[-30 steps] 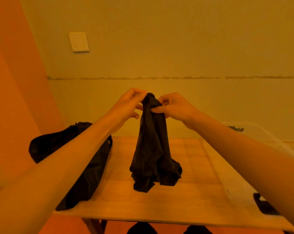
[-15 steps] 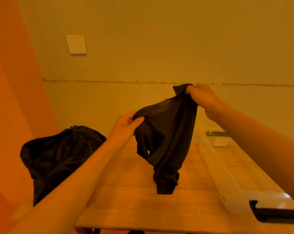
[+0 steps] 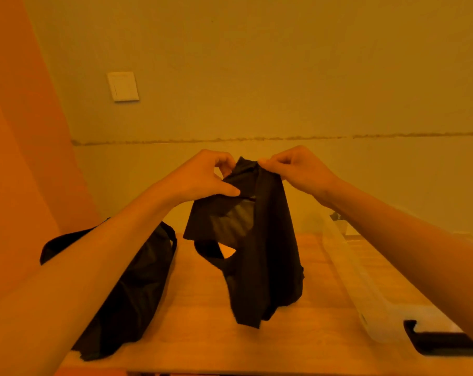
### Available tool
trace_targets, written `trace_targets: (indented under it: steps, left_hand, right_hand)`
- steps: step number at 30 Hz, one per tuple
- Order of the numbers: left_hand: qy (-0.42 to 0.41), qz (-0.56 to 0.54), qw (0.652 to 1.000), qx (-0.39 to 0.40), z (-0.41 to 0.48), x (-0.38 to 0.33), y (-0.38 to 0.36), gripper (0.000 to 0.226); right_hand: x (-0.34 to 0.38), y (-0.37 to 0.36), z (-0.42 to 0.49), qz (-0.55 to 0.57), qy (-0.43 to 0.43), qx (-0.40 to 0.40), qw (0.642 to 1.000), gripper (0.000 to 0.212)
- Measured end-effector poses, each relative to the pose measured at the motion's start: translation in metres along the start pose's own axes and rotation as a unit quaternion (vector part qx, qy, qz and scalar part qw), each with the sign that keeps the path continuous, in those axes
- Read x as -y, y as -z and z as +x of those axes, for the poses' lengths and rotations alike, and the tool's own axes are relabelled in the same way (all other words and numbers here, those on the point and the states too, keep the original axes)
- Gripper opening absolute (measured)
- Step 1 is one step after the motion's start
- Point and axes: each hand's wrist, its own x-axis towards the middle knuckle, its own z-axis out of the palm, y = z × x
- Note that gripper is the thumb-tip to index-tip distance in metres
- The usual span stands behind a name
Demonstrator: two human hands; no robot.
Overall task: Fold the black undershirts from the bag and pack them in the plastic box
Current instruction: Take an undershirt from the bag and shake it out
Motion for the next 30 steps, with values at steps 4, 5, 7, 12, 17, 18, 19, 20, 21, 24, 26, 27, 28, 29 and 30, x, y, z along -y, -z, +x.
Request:
trace_targets:
  steps: [4, 5, 7, 12, 17, 18, 19, 20, 21, 24, 26, 27, 28, 29, 30]
  left_hand:
    - [-0.005, 0.124, 0.991, -0.057, -0.001, 0.016, -0.004, 0.016]
    - [-0.007, 0.126, 0.988, -0.087, -0.001, 0.019, -0.005, 0.011]
    - [0.005, 0.103, 0.988, -0.117, 0.000, 0.026, -0.006, 0.011]
    - [0.044, -0.039, 0.996, -0.071, -0.006, 0.033, -0.008, 0.017]
    - [0.064, -0.118, 0.990, -0.032, -0.015, 0.029, -0.024, 0.015]
    - [0.051, -0.103, 0.992, -0.044, -0.016, 0.032, -0.029, 0.016]
    - [0.032, -0.069, 0.995, -0.069, -0.017, 0.037, -0.033, 0.018]
    - [0.008, -0.029, 0.995, -0.097, -0.018, 0.042, -0.039, 0.019]
    - [-0.015, 0.011, 0.994, -0.112, -0.019, 0.046, -0.044, 0.018]
    - [-0.062, 0.098, 0.991, -0.066, -0.021, 0.051, -0.048, 0.025]
    - [-0.048, 0.164, 0.985, -0.022, -0.021, 0.056, -0.041, 0.038]
    - [-0.036, 0.208, 0.977, -0.021, -0.020, 0.060, -0.037, 0.033]
    - [-0.021, 0.244, 0.969, -0.034, -0.019, 0.065, -0.033, 0.024]
    - [0.003, 0.267, 0.962, -0.054, -0.018, 0.069, -0.030, 0.019]
    - [0.030, 0.281, 0.956, -0.076, -0.018, 0.073, -0.027, 0.018]
  right_hand:
    - [0.000, 0.005, 0.002, -0.009, 0.025, -0.084, 0.996, 0.047]
    - [0.001, 0.006, 0.001, 0.006, 0.024, -0.092, 0.996, 0.046]
    - [0.002, 0.006, 0.002, 0.056, -0.012, -0.088, 0.994, 0.041]
    - [0.009, 0.003, 0.006, 0.344, -0.131, -0.070, 0.927, 0.023]
    - [0.009, 0.006, 0.007, 0.453, -0.163, -0.029, 0.876, 0.021]
    - [0.008, 0.006, 0.009, 0.459, -0.174, -0.022, 0.871, 0.020]
    - [0.008, 0.006, 0.009, 0.455, -0.188, -0.011, 0.871, 0.021]
    - [0.008, 0.005, 0.010, 0.439, -0.203, -0.001, 0.875, 0.021]
    - [0.008, 0.004, 0.010, 0.416, -0.217, 0.006, 0.883, 0.022]
    - [0.002, 0.006, 0.011, 0.343, -0.219, 0.018, 0.913, 0.015]
    - [-0.003, 0.013, 0.010, 0.274, -0.192, 0.036, 0.942, 0.009]
    - [-0.007, 0.016, 0.009, 0.219, -0.172, 0.033, 0.960, 0.012]
    - [-0.010, 0.019, 0.008, 0.147, -0.149, 0.020, 0.978, 0.016]
    - [-0.012, 0.021, 0.008, 0.071, -0.126, 0.002, 0.989, 0.018]
    - [-0.014, 0.022, 0.007, 0.017, -0.107, -0.018, 0.994, 0.019]
